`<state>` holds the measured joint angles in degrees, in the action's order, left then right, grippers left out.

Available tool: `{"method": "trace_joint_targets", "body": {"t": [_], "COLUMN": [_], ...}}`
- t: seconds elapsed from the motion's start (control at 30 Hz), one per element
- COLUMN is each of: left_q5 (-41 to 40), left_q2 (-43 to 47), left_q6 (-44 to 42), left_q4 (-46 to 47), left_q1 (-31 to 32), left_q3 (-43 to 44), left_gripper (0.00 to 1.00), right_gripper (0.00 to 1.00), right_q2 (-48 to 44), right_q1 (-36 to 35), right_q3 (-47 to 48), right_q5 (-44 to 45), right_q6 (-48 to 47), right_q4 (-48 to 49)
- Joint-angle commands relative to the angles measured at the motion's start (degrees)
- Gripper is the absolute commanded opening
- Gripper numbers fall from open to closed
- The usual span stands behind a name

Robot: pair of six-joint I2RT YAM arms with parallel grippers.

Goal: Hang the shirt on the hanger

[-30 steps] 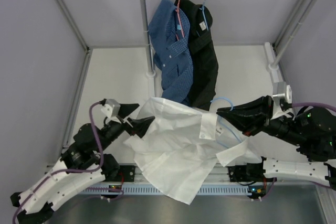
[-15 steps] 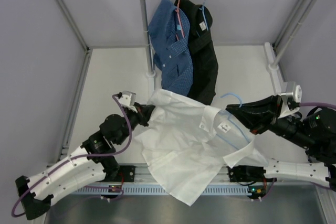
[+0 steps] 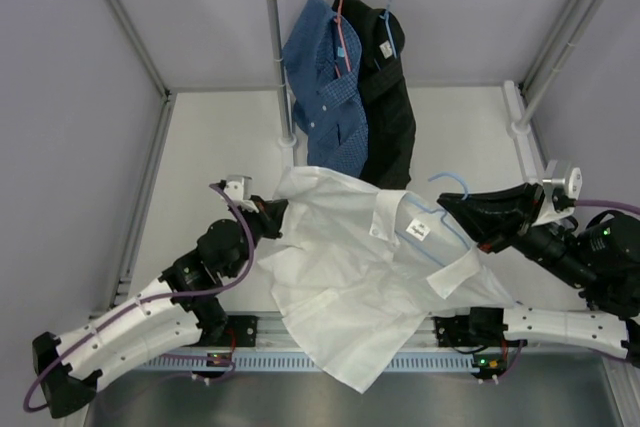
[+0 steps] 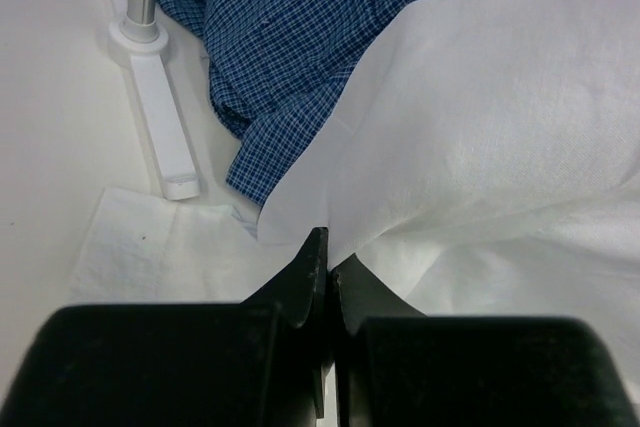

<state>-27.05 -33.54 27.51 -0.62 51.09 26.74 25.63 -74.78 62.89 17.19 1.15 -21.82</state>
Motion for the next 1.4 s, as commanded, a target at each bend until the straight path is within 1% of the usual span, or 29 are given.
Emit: {"method": "trace_joint_targets", "body": {"t": [0.0, 0.07, 0.17, 0.23, 0.3, 0.33, 0.37, 0.43, 0.47, 0.53, 0.57, 0.6, 0.63, 0.67, 0.7, 0.8, 0.83, 0.87, 0.9, 0.93, 0.97, 1.0, 1.03, 1.07, 1.1, 1.2, 1.27, 1.37], "left_q5": [-5.8, -8.4, -9.5, -7.5, -4.8, -3.1, -1.8, 3.7, 5.5, 10.9, 13.1, 17.1, 19.3, 21.7, 26.5, 34.3, 38.2, 39.5, 40.8, 42.3, 47.0, 49.8, 52.5, 57.1, 58.6, 63.8, 65.5, 72.7], "left_q2": [-0.8, -0.6, 0.2, 0.2, 0.1, -0.1, -0.2, -0.4, -0.3, -0.4, -0.6, -1.2, -1.8, -3.9, -5.2, -10.6, -12.1, -13.5, -16.4, -17.9, -19.4, -21.9, -22.8, -23.6, -24.7, -26.3, -27.4, -30.8], "left_q6": [2.6, 3.2, 4.7, 3.8, 2.9, 2.1, 0.6, -1.7, -4.0, -6.7, -9.9, -11.6, -13.3, -17.2, -19.0, -25.7, -27.0, -30.5, -31.6, -32.7, -35.9, -37.6, -39.3, -42.2, -43.1, -45.0, -45.4, -45.7], "left_q4": [-2.9, -5.1, -6.7, -6.2, -6.2, -6.2, -6.1, -6.2, -6.2, -6.7, -7.4, -7.9, -8.7, -9.9, -12.4, -16.2, -16.9, -17.6, -18.4, -20.0, -21.4, -22.8, -25.4, -26.4, -27.1, -28.6, -30.2, -34.1], "left_q1": [-0.1, -0.1, -0.1, -0.2, -0.1, -0.1, -0.1, -0.1, -0.1, -0.1, -0.1, -0.1, -0.1, -0.1, -0.1, -0.1, -0.1, -0.1, -0.1, -0.1, -0.1, -0.1, -0.1, -0.1, -0.1, -0.1, -0.1, -0.1], "left_q3": [1.4, 1.6, 2.2, 2.7, 4.3, 5.0, 5.9, 9.1, 10.5, 15.0, 16.7, 20.8, 23.2, 25.8, 31.2, 38.7, 43.1, 45.1, 47.1, 48.9, 52.3, 53.6, 54.6, 56.0, 56.4, 57.2, 57.8, 59.7], "left_gripper": [0.00, 0.00, 0.00, 0.00, 0.24, 0.29, 0.40, 0.62, 0.98, 0.98, 0.98, 0.98, 0.98, 0.98, 0.98, 0.98, 0.98, 0.98, 0.98, 0.98, 0.98, 0.98, 0.98, 0.98, 0.98, 0.98, 0.98, 0.98], "right_gripper": [0.00, 0.00, 0.00, 0.00, 0.00, 0.00, 0.00, 0.00, 0.00, 0.00, 0.00, 0.00, 0.00, 0.00, 0.00, 0.00, 0.00, 0.00, 0.00, 0.00, 0.00, 0.00, 0.00, 0.00, 0.00, 0.00, 0.00, 0.00], "right_q2": [-1.3, -2.7, -4.6, -4.9, -3.9, -3.4, -1.9, -0.3, 0.9, 1.7, 2.1, 2.4, 2.7, 3.6, 4.5, 9.2, 11.8, 13.1, 14.3, 15.4, 17.0, 17.4, 17.9, 18.1, 18.4, 20.1, 21.5, 22.8], "right_q1": [-0.5, -0.6, -0.5, -0.5, -0.5, -0.6, -0.5, -0.5, -0.5, -0.5, -0.5, -0.5, -0.5, -0.6, -0.6, -0.6, -0.5, -0.6, -0.5, -0.6, -0.5, -0.5, -0.5, -0.5, -0.5, -0.5, -0.5, -0.5], "right_q3": [0.4, -0.4, -2.2, -2.4, -1.6, -0.9, 0.6, 2.1, 3.0, 3.5, 4.1, 4.4, 5.0, 6.9, 8.4, 15.6, 17.2, 20.6, 21.9, 23.1, 24.6, 24.9, 25.4, 25.8, 26.3, 28.9, 30.4, 31.5], "right_q5": [4.6, 7.4, 9.4, 9.2, 7.3, 5.7, 5.3, 4.9, 5.0, 6.0, 6.5, 6.7, 6.5, 6.0, 5.7, 4.3, 2.1, 0.6, -0.8, -4.8, -7.8, -11.3, -16.9, -19.5, -21.6, -23.7, -27.5, -27.0], "right_q6": [-0.4, 0.3, 0.5, 0.4, 0.2, 0.2, 0.2, 0.1, -0.2, -0.7, -0.7, -2.5, -2.8, -3.3, -3.7, -4.8, -5.3, -5.5, -6.1, -6.4, -7.2, -9.5, -10.3, -11.4, -11.8, -14.0, -15.1, -16.0], "right_q4": [8.0, 9.6, 12.0, 12.2, 11.5, 10.8, 9.9, 7.3, 6.6, 5.2, 4.7, 3.6, 2.4, 1.2, -2.4, -9.4, -13.6, -15.7, -17.2, -18.6, -19.9, -20.0, -20.0, -20.1, -20.3, -22.6, -23.6, -23.6]}}
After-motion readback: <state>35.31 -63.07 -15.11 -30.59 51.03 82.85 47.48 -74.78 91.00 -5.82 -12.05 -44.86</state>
